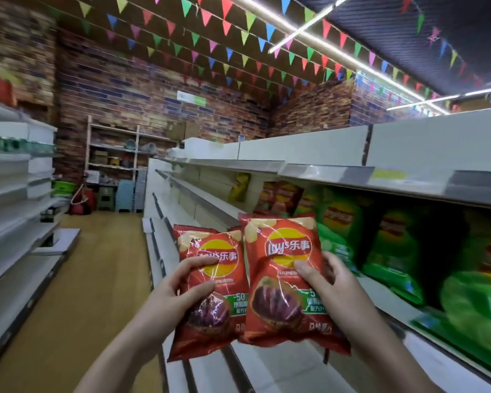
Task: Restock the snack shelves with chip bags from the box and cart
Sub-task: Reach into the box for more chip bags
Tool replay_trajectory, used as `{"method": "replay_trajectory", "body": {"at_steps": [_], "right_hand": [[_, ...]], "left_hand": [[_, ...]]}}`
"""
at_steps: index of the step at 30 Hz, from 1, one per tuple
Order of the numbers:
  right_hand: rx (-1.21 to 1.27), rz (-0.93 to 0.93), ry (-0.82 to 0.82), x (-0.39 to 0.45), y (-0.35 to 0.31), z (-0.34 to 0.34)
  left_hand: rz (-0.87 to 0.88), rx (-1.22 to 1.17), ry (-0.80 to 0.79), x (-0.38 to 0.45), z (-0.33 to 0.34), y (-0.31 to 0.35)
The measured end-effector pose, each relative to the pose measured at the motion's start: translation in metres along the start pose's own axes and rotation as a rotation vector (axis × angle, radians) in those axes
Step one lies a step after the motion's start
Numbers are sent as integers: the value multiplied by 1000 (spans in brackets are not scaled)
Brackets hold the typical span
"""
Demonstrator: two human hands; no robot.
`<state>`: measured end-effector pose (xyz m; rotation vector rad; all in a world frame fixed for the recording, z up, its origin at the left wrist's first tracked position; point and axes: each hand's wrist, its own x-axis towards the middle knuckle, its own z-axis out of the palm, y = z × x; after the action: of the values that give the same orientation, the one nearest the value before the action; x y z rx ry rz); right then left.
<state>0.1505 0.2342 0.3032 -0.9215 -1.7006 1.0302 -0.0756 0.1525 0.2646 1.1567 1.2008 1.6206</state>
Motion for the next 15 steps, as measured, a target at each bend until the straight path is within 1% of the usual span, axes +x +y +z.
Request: {"method": "replay_trajectory", "body": {"at_steps": [4,9,13,15], "right_hand": [[-88,63,-7,45,18,42],[-160,135,41,101,33,95],[-159,199,92,153,35,144],[-138,215,117,175,33,158]], "left_hand": [[-21,2,-18,58,-44,-12],[-77,42,-102,138,-94,-26],[-103,78,-181,210,-141,-26],[-98,76,-217,243,-157,-22]]}}
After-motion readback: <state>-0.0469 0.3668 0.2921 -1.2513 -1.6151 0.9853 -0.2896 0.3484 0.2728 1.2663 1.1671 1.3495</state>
